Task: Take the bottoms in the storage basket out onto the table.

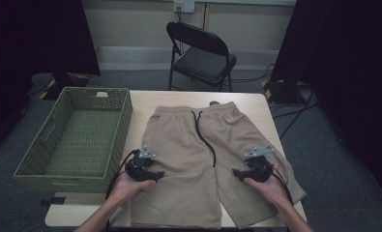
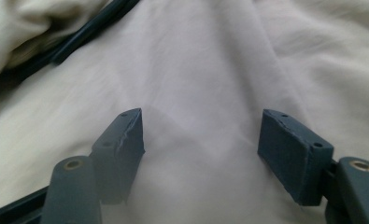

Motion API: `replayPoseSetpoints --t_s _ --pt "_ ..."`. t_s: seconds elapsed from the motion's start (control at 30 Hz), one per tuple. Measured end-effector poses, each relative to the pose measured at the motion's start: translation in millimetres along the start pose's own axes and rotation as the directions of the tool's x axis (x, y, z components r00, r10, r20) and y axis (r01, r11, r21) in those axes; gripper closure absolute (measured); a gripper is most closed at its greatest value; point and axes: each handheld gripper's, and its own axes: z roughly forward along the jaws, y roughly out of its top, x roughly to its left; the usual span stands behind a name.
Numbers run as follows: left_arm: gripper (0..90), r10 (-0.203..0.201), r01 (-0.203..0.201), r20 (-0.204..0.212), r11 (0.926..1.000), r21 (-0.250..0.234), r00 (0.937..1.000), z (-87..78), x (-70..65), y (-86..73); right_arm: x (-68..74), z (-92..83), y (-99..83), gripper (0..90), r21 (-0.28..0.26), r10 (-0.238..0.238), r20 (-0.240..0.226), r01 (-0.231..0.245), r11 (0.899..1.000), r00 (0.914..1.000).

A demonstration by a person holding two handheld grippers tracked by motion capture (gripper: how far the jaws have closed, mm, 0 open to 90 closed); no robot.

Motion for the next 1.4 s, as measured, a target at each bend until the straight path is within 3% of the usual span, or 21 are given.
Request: replayPoseSetpoints --t_s 0.13,0.23,0.27,0.3,0.37,0.47,0.5,0.53,0.6,0.63,0.73,0.77,0.87,0.9,0.97,1.1,1.2,1.4 --pt "32.8 0.01 -0.01 -0.017 0.9999 -0.01 0.9998 3.5 1.3 2.6 20.9 -9.4 -7.9 30.4 0.022 -0.032 -0.035 0.033 0.999 0.9989" --pt "32.7 -0.006 0.006 -0.018 1.0 -0.007 0.9998 6.0 2.9 6.0 39.3 -14.7 -11.6 26.3 0.045 -0.064 -0.064 0.067 0.997 0.9959" --pt "32.6 -0.006 0.006 -0.018 1.0 -0.007 0.9998 6.0 2.9 6.0 39.3 -14.7 -11.6 26.3 0.045 -0.064 -0.064 0.067 0.997 0.9959" --pt "32.5 -0.011 0.011 -0.009 0.9999 -0.009 0.9999 5.9 4.1 5.8 50.3 -16.5 -12.1 25.9 0.06 -0.08 -0.08 0.085 0.995 0.9936" --pt "33.4 -0.007 0.007 -0.019 1.0 -0.006 0.9998 5.2 4.1 5.8 54.4 -15.9 -9.8 26.7 0.059 -0.087 -0.1 0.093 0.994 0.9912" --pt "38.5 -0.005 0.005 -0.008 1.0 0.0 1.0 3.4 4.6 5.5 49.1 -16.5 -3.0 25.8 0.011 -0.073 -0.074 0.074 0.997 0.9946" --pt "42.8 -0.014 0.014 0.01 0.9999 0.01 0.9999 0.0 4.8 5.5 38.9 -18.8 7.8 20.5 -0.055 0.003 -0.059 -0.007 0.998 0.9982" --pt "49.3 -0.014 0.014 0.01 0.9999 0.01 0.9999 0.0 4.8 5.5 34.7 -19.3 13.1 20.6 -0.083 0.031 -0.059 -0.035 0.996 0.9978" --pt "50.1 -0.022 0.024 0.047 0.9989 -0.04 0.9986 -7.7 -0.1 6.2 30.0 -15.6 21.5 16.1 -0.111 0.047 -0.036 -0.05 0.993 0.9983" --pt "51.1 -0.01 0.015 0.071 0.9979 -0.064 0.9974 -10.0 -2.8 7.4 27.4 -9.7 26.0 14.8 -0.112 0.068 -0.032 -0.072 0.991 0.9971" --pt "48.1 -0.002 0.009 0.087 0.9969 -0.079 0.9962 -11.3 -7.8 9.2 24.6 2.4 31.0 14.7 -0.098 0.092 -0.037 -0.095 0.991 0.9951" --pt "45.8 0.012 -0.008 0.078 0.9984 -0.056 0.9969 -7.1 -9.6 8.8 26.6 14.8 34.9 14.8 -0.074 0.071 -0.002 -0.071 0.995 0.9975" --pt "42.5 0.012 -0.012 0.064 0.9999 0.009 0.9979 3.3 -6.0 5.7 29.7 27.2 36.5 15.2 -0.035 0.032 0.049 -0.03 0.999 0.9983" --pt "41.8 0.014 -0.013 0.062 0.9999 -0.008 0.998 4.1 -5.5 5.0 28.9 32.9 35.5 14.7 -0.021 0.027 0.061 -0.025 0.999 0.9978" --pt "41.7 0.017 -0.017 0.068 0.9999 -0.003 0.9976 3.9 -5.7 5.5 26.3 36.1 34.4 13.6 -0.012 0.037 0.054 -0.037 0.999 0.9978" --pt "38.9 0.049 -0.049 0.025 0.9987 -0.015 0.9985 7.2 -13.5 5.3 11.8 36.9 30.6 13.2 -0.042 0.071 0.063 -0.068 0.997 0.9955" --pt "36.2 0.056 -0.055 0.017 0.9984 -0.01 0.9983 11.5 -18.4 9.4 3.9 40.5 33.8 12.8 -0.05 0.096 0.08 -0.092 0.995 0.9922" --pt "34.7 0.065 -0.064 0.027 0.9977 -0.023 0.9975 21.8 -21.3 18.9 -14.3 43.6 35.7 12.8 -0.062 0.105 0.093 -0.1 0.993 0.99"
